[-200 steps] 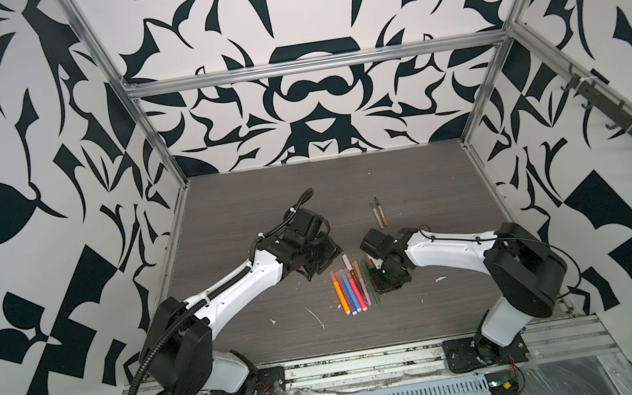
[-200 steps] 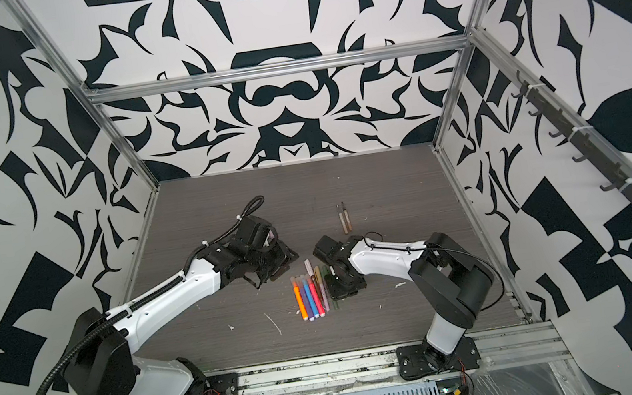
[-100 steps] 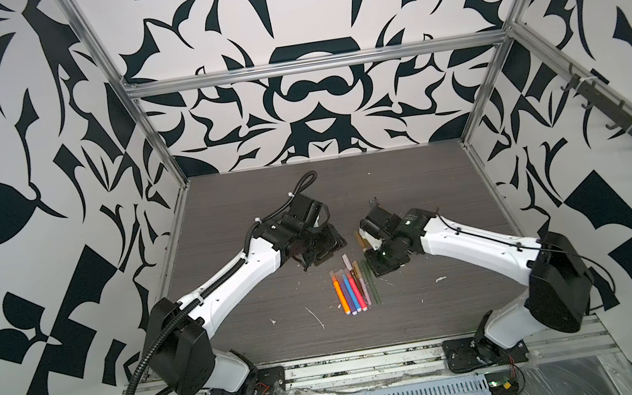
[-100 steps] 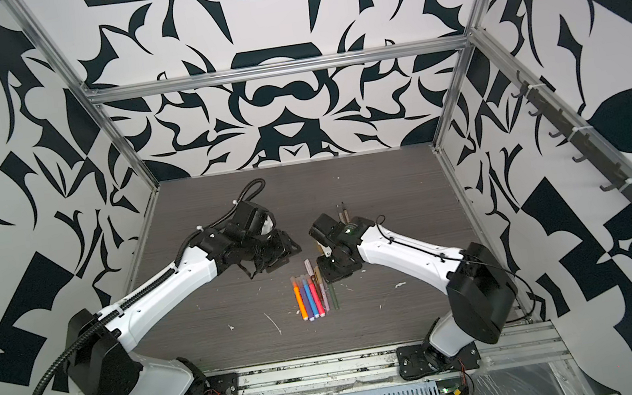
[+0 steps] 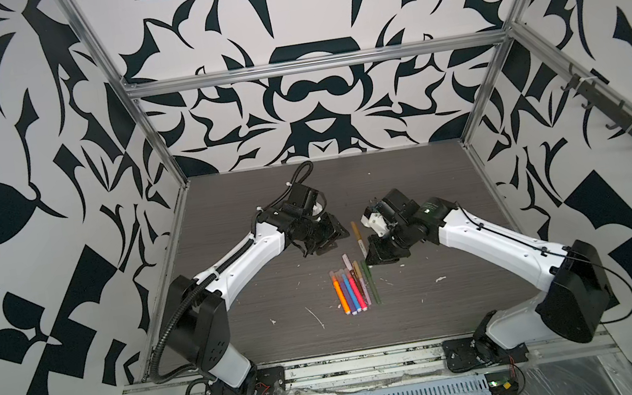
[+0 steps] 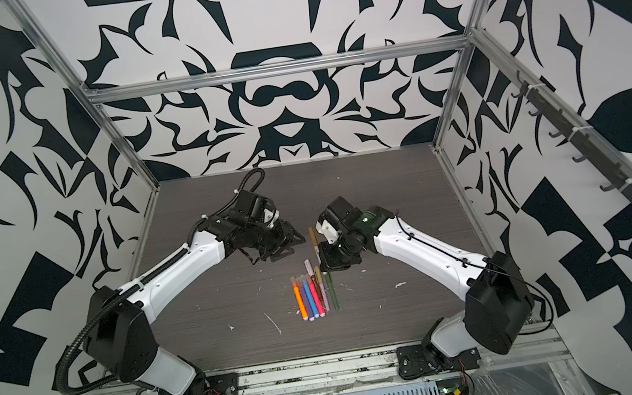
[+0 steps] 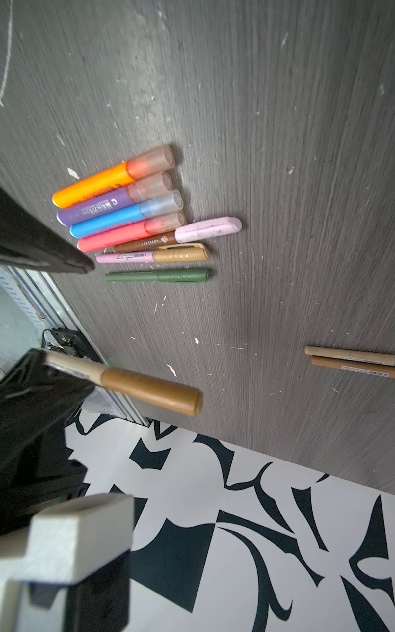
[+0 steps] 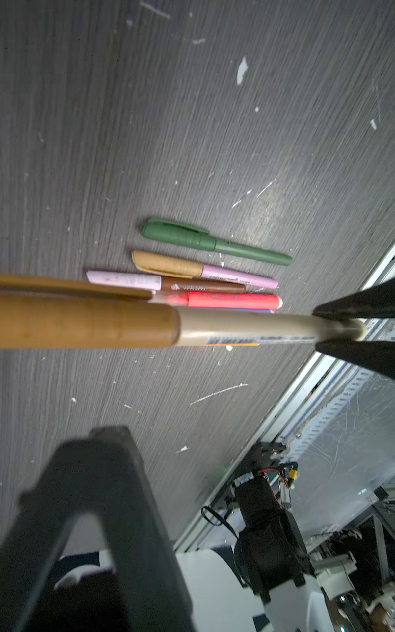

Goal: Open the pen caps
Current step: 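Lift the gold-capped pen toward the left gripper with the right gripper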

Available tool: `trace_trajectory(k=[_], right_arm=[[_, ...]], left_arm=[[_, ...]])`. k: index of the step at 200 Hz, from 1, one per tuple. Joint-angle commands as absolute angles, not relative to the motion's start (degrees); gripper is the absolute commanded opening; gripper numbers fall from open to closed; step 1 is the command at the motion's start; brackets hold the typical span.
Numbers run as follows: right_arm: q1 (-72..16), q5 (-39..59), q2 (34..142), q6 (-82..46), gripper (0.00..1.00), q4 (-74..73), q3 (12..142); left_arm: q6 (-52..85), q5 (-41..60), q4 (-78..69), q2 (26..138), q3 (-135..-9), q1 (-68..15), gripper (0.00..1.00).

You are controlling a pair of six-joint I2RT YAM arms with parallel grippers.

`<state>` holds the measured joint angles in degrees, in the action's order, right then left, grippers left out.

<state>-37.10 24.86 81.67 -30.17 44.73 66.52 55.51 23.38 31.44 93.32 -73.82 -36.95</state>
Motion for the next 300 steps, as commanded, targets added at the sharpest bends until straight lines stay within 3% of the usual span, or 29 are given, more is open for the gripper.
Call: trace_trajectory(k=[1, 66, 159, 238, 285, 300], right_arm=[[-35.41, 30.49, 81.13, -27.47, 0.0, 44.3, 67.31], [-30.87, 35.57, 82.92, -25.34, 0.0, 44.78, 67.8], [-30.72, 36.99, 84.2, -26.97, 0.0, 43.12, 70.05], [-30.76, 38.67, 85.73, -25.6, 0.0, 44.96, 72.36], [-30.76, 36.9, 85.78, -24.46, 0.0, 47.67, 72.51], [-30.76, 36.14, 85.78, -23.94, 0.0, 48.72, 72.47]], left_arm=[[57.87, 23.04, 29.03, 95.28, -76.53, -37.17, 0.53], [59.61, 20.85, 31.35, 100.06, -84.31, -37.35, 0.53], [62.55, 22.52, 28.53, 102.67, -82.68, -39.11, 0.51], [60.68, 22.58, 31.76, 105.04, -86.96, -39.11, 0.16], [59.94, 23.08, 33.21, 105.38, -87.63, -39.02, 0.15], [59.95, 22.87, 33.63, 105.3, -87.73, -39.02, 0.29]])
